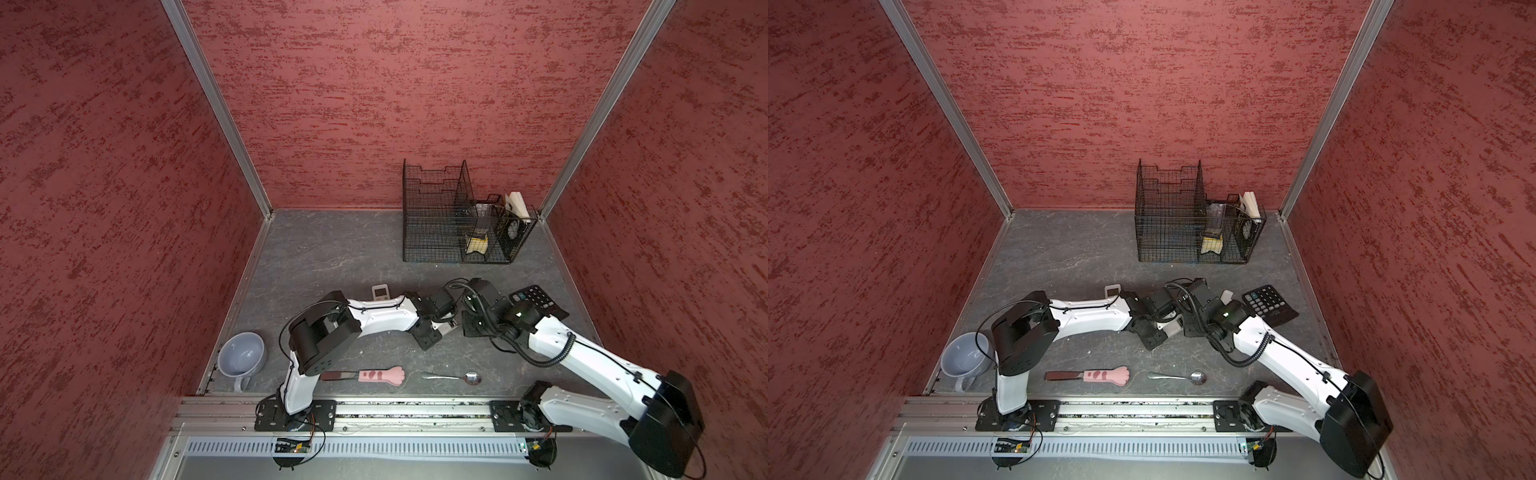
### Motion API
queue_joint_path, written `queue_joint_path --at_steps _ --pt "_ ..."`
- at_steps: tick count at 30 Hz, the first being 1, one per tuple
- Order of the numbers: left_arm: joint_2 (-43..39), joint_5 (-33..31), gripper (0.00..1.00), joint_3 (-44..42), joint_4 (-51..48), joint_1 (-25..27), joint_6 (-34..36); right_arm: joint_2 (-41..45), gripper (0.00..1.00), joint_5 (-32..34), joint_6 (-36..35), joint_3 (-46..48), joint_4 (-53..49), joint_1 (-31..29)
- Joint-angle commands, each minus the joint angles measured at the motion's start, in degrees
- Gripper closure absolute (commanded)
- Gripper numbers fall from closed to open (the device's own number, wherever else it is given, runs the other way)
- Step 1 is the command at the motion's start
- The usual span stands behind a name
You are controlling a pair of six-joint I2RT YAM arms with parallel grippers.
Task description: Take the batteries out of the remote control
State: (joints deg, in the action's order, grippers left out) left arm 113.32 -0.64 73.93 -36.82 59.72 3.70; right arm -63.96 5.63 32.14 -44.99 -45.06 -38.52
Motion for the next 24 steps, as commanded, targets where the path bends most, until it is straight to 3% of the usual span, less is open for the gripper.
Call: queue_joint_path --at_steps 1,13,24 --pt "8.4 3.0 0.67 -4.7 0.9 2.2 1.2 -0.7 1.00 -0.7 1.8 1.9 2.8 0.3" --pt "8.8 3.4 0.68 -4.9 1.3 2.7 1.2 2.6 1.00 -2.4 5.0 6.6 11.7 0.4" --pt "9.5 3.7 0.69 -4.9 1.5 3.1 1.3 9.3 1.00 -4.1 0.8 10.6 21.5 0.3"
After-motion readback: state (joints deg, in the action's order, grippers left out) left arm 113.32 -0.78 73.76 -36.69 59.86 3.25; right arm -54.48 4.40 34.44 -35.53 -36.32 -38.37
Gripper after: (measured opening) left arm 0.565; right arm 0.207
